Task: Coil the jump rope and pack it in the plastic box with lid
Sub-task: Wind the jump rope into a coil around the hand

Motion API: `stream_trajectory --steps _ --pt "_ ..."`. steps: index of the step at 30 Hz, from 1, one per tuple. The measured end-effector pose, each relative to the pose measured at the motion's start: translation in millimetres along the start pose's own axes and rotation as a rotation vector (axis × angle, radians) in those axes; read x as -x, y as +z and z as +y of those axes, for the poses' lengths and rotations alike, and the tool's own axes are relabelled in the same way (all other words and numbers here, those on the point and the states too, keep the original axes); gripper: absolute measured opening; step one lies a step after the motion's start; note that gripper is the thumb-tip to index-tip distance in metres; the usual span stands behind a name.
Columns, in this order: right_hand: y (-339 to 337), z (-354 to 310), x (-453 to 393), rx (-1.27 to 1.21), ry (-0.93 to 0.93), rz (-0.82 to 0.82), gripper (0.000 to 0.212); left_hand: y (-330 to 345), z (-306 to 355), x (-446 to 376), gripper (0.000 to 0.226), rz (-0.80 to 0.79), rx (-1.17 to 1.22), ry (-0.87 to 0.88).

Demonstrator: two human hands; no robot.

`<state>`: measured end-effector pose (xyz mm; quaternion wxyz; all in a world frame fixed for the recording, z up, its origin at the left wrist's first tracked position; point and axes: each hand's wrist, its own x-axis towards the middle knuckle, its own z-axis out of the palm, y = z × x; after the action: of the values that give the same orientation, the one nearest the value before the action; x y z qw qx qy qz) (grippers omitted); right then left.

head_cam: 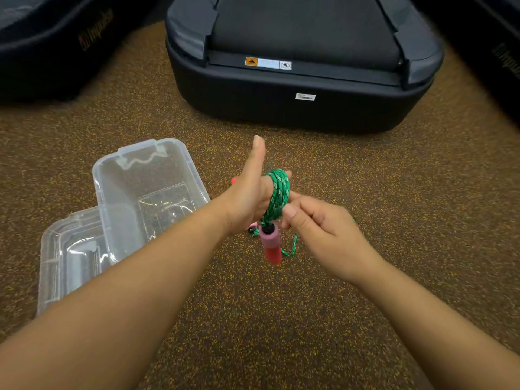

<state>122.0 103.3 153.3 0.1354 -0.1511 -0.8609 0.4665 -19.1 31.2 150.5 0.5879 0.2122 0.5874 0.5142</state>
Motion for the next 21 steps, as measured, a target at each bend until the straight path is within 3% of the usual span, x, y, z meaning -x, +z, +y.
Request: stream_trajectory --steps 4,7,9,13,21 --pt "-19.3 -10.3 -10.4 -0.125 0.046 0.061 0.022 5.0 1.4 12.9 0.108 -0.093 -0.199 -0.001" --pt "-30.3 -6.3 -17.6 -0.046 0.059 0.145 0.020 -1.6 -3.3 10.1 0.104 -0.232 -0.246 -0.042" --pt "-32.3 2.9 -20.8 0.003 0.095 0.181 0.021 -2.2 -3.0 9.8 0.089 -0.287 -0.229 -0.038" --pt "-24.1 29.2 -19.4 -0.030 0.202 0.236 0.026 1.2 1.6 10.2 0.036 -0.298 -0.092 0.024" --pt "10.8 55.4 1.9 0.054 0.250 0.078 0.032 -0.1 -0.5 0.7 0.038 -0.113 0.363 0.130"
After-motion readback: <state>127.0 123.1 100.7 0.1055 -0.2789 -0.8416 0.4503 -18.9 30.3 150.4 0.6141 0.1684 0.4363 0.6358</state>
